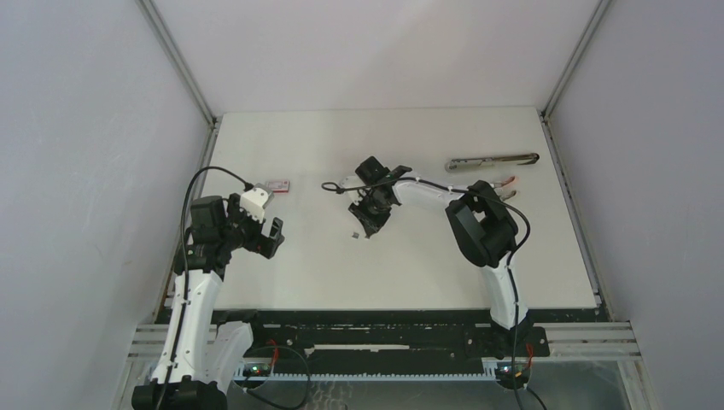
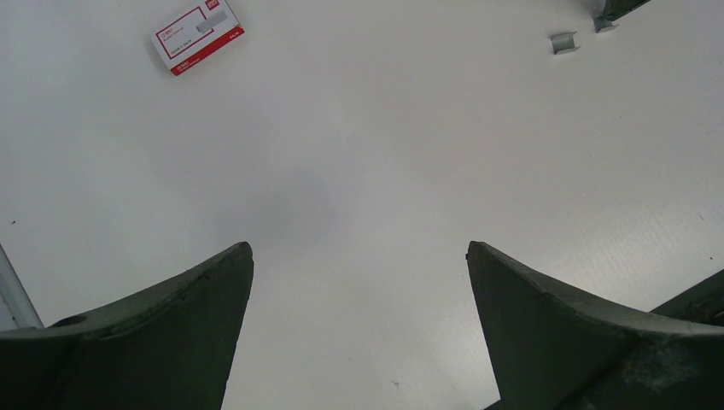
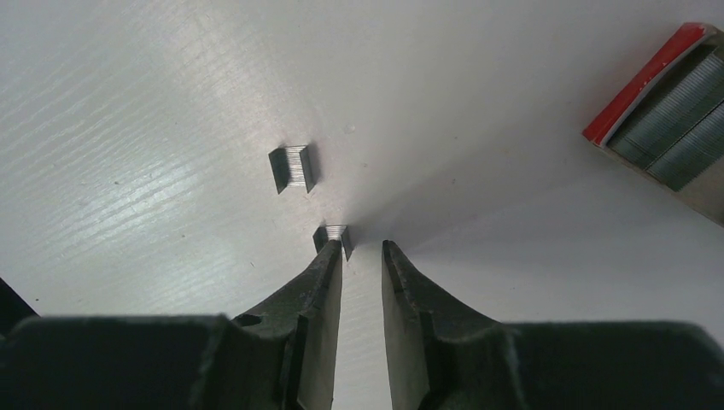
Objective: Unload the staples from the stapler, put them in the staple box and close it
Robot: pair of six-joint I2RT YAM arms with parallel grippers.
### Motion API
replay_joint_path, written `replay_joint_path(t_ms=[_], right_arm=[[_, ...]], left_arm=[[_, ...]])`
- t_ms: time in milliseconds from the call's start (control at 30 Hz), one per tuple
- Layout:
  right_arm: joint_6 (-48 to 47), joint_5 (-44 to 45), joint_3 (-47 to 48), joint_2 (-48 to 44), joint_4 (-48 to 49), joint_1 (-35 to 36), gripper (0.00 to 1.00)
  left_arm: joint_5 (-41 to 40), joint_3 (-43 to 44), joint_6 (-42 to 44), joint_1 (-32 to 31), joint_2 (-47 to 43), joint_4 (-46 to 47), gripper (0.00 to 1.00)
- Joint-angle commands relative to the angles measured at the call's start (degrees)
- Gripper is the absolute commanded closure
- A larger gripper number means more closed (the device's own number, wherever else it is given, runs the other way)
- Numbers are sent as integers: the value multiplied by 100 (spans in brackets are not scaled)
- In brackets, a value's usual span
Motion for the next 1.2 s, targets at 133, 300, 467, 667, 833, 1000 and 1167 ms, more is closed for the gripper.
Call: replay_joint_path(t_ms=[133,300,467,667,833,1000,1167], right_arm=[[-114,75,274,90,-19,117,87],[-101,60,309,75,-31,120,100],[48,273,383,-97,45,67,100],[514,920,895,-226,190,-299,100],[767,1292,1487,26,219,-649,100],[833,1590,1885,370,200,-716,100],[900,1784,2027,618,238,-678,100]], left_arm=[[64,-107,-14,52,-57,150,0],[72,-105,-14,53,-34,159,0],[72,-105,-14,52,-10,166,0],[59,-105,-21,54,35,166,0],[54,-99,-29,54,36,161,0],[54,-97,-27,51,63,177,0],[56,-105,-22,54,77,179,0]])
